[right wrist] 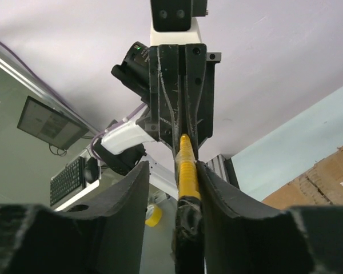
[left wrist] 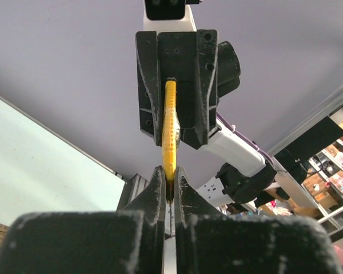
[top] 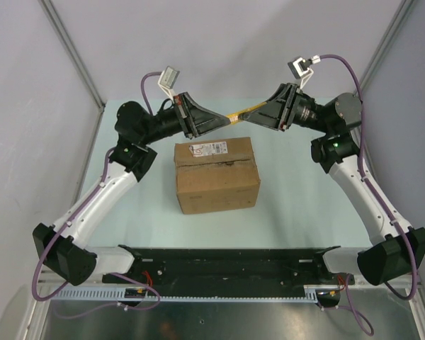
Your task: Unpack the express box
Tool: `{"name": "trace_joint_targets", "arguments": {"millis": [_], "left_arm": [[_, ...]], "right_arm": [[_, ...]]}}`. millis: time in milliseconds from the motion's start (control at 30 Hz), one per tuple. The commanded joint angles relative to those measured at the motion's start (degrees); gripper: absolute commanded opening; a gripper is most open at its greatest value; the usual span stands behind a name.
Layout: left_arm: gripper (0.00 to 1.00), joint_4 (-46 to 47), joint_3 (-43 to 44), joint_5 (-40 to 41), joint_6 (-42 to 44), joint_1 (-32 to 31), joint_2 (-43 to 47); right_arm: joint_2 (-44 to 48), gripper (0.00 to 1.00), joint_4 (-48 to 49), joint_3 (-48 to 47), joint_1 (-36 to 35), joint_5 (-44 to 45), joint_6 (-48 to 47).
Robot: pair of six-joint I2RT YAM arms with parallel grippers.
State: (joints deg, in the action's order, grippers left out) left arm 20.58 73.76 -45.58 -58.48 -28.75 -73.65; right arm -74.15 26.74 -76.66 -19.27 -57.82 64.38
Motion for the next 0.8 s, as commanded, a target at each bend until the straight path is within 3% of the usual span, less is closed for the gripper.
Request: {"name": "trace_joint_targets", "arguments": {"millis": [0, 200, 333, 367, 467, 500, 533, 567, 600, 633, 733, 767], "left_arm": [[0.00, 1.83, 1.48, -0.65, 1.17, 0.45, 0.08], [0.00, 1.83, 0.78, -1.35, 0.91, 0.36, -0.44], [0.00, 1.83, 1.56, -1.70, 1.17, 0.45, -1.14], [0.00, 1.83, 1.65, -2.05, 1.35, 0.45, -1.15], [0.07, 1.83, 1.83, -2.67, 1.70, 0.63, -1.50], [0.15, 1.83, 1.74, -2.93, 1.70, 0.80, -1.50], [0.34, 1.83, 1.57, -3.02, 1.87, 0.89, -1.50], [0.41, 1.83, 1.57, -3.02, 1.96, 0.98, -1.41], [0.65, 1.83, 1.30, -2.93, 2.14, 1.33, -1.32], [0.76, 1.83, 1.30, -2.93, 2.58, 1.42, -1.32], [0.99, 1.83, 1.22, -2.14, 3.54, 2.65, -0.62], [1.00, 1.83, 1.13, -1.97, 3.89, 3.17, -0.45]], "right_arm": [[0.15, 0.39, 2.09, -2.79, 0.11, -0.98, 0.40], [-1.08, 0.31, 3.05, -3.67, 0.02, -0.62, 0.75], [-1.70, 0.10, 2.35, -4.19, 0.02, -0.54, 0.31], [-1.70, 0.00, 2.09, -4.20, -0.07, -0.54, 0.39], [-1.70, 0.00, 0.25, -4.28, 0.02, -0.10, -0.92], [-1.70, 0.00, -0.19, -4.37, 0.02, 0.08, -2.05], [-1.35, 0.00, -0.72, -4.37, 0.02, 0.51, -2.76], [-1.17, 0.00, -1.77, -4.37, 0.11, 0.87, -3.20], [-1.09, 0.00, -2.13, -4.37, 0.11, 1.04, -3.56], [-0.82, 0.00, -2.48, -4.37, 0.37, 1.48, -4.34], [-0.38, 0.00, -5.11, -4.46, 1.07, 2.97, -6.36], [0.14, 0.00, -7.82, -4.46, 1.86, 3.67, -7.42]]}}
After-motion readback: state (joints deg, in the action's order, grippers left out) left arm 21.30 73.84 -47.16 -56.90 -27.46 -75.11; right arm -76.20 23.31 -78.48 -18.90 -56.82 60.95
